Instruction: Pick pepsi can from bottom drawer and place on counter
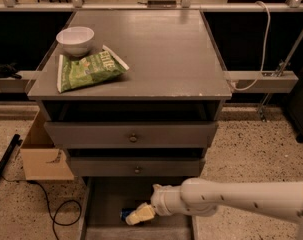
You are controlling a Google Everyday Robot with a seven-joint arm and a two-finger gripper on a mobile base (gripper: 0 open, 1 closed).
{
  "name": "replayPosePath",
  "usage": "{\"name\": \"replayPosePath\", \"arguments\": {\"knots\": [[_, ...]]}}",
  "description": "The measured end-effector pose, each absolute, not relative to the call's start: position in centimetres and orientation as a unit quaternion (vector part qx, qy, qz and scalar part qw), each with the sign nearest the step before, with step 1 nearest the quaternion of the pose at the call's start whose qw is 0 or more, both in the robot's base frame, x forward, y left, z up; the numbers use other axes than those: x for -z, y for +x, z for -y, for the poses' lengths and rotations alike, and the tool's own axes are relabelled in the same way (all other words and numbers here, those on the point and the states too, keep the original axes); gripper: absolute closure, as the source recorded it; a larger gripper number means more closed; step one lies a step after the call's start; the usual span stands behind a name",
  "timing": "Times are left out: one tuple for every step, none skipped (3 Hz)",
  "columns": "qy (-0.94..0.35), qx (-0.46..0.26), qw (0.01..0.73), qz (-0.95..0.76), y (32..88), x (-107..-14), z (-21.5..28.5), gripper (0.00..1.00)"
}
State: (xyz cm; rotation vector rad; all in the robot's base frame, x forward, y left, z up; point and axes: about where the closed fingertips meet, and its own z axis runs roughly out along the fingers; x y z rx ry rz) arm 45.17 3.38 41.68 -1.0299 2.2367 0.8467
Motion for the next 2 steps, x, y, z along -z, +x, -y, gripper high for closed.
{"name": "replayPosePath", "arguments": {"knots": [[-0.378, -0.310, 0.260, -0.833, 48.81, -36.08, -7.36, 0.00], [-0.378, -0.310, 0.260, -0.833, 48.81, -36.07, -7.37, 0.00]]}}
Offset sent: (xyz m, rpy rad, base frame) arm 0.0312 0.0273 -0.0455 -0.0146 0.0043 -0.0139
